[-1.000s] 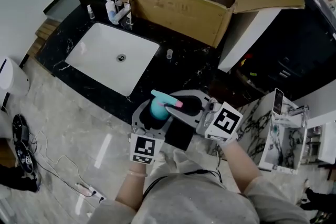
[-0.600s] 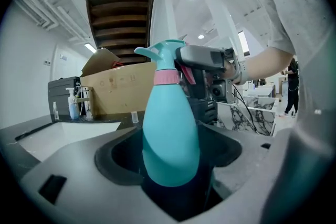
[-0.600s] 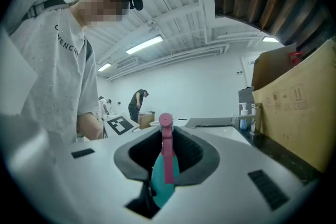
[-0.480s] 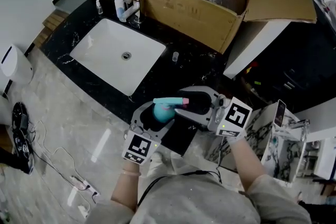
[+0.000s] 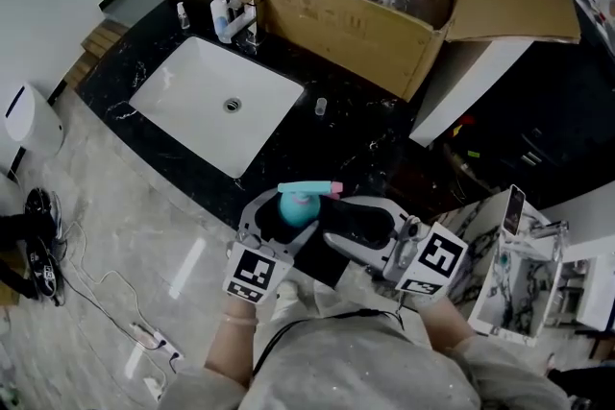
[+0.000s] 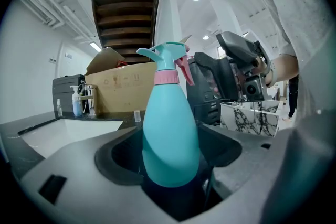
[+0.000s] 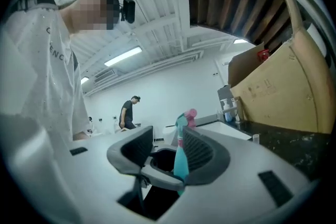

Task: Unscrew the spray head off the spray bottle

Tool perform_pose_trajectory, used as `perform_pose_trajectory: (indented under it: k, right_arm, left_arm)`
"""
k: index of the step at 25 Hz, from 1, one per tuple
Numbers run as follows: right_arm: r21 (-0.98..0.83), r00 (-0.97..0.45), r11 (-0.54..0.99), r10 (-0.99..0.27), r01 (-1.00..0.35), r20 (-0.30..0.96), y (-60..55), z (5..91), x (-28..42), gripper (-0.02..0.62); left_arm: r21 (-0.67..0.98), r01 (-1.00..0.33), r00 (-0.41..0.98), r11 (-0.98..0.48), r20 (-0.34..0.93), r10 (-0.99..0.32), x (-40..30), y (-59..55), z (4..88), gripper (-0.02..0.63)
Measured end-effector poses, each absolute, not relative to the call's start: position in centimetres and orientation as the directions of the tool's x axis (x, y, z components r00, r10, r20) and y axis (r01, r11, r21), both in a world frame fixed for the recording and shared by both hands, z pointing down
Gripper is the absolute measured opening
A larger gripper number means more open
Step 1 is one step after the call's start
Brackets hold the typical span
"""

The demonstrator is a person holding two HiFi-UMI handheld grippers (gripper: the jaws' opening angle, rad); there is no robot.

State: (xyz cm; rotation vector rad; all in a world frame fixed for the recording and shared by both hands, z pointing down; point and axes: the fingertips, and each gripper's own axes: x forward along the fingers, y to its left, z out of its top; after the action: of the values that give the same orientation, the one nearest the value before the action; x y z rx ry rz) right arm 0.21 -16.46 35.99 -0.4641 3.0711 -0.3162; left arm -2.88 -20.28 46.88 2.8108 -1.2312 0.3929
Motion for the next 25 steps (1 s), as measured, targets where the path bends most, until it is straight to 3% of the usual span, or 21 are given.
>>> perform_pose_trajectory:
  k: [5, 11, 14, 17, 25]
  right_arm:
    - [-0.212, -0.935, 0.912, -0.355, -0.351, 0.022, -18.4, 36.2, -1.0, 0.234]
    - [-0.208, -0.947, 0.925, -0.319, -0.318, 0.031, -19.6, 35.7, -3.9, 0.337]
    - [-0.193, -0.949, 0.929, -0.314, -0.316, 0.043, -19.7, 35.7, -5.2, 0.336]
    - [-0.154, -0.94, 0.927, -0.334, -0.342, 0.074, -19.9, 36.1, -5.4, 0.29]
    - [-0.134, -0.906, 0.899, -0.397, -0.416, 0.15, -20.2, 37.8, -1.2, 0.232]
  left_arm:
    - [-0.058, -0.728, 0.653, -0.683, 0.242, -0.717, -2.9, -20.3, 46.8, 0.337]
    - [-0.065, -0.73, 0.65, -0.681, 0.245, -0.72, -2.8, -20.3, 46.9, 0.337]
    - [-0.071, -0.731, 0.646, -0.678, 0.246, -0.722, -2.8, -20.2, 46.9, 0.337]
    - [-0.073, -0.733, 0.644, -0.677, 0.248, -0.724, -2.8, -20.2, 46.9, 0.337]
    - [-0.069, -0.731, 0.646, -0.678, 0.248, -0.722, -2.8, -20.2, 47.0, 0.336]
